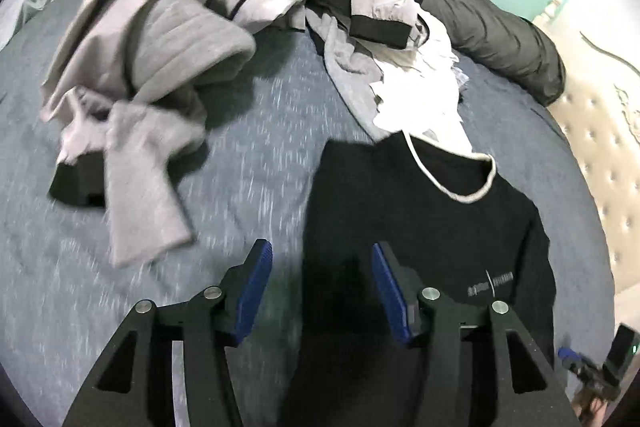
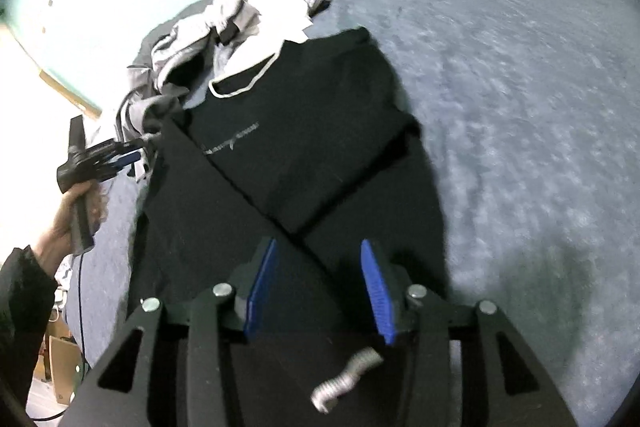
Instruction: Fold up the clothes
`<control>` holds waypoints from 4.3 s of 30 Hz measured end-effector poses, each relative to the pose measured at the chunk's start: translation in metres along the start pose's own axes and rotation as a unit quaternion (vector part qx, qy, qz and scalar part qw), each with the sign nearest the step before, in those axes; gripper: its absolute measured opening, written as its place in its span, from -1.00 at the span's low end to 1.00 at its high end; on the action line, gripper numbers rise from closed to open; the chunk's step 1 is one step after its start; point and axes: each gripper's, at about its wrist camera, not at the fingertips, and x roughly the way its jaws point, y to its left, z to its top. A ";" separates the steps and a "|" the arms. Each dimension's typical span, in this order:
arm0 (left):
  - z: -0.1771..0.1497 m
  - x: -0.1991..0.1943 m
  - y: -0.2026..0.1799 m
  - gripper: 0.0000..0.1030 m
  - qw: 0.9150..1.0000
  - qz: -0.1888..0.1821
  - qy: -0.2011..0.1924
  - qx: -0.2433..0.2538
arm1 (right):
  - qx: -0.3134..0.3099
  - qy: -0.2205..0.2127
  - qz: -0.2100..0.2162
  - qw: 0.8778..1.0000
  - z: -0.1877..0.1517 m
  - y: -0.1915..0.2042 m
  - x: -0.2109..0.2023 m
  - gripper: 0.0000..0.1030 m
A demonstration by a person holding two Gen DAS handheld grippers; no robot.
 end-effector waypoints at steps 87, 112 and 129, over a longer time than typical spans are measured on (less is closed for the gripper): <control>-0.362 -0.151 0.001 0.05 0.971 -0.069 0.226 0.032 | -0.044 0.236 -0.050 0.969 -0.153 -0.010 -0.088 0.03; -0.358 -0.190 -0.028 -0.88 0.973 -0.091 0.182 0.112 | -0.079 0.180 -0.008 0.981 -0.136 0.026 -0.118 -0.83; -0.330 -0.251 -0.044 -0.89 0.975 -0.099 0.129 0.153 | -0.119 0.123 0.029 0.985 -0.130 0.064 -0.176 -0.86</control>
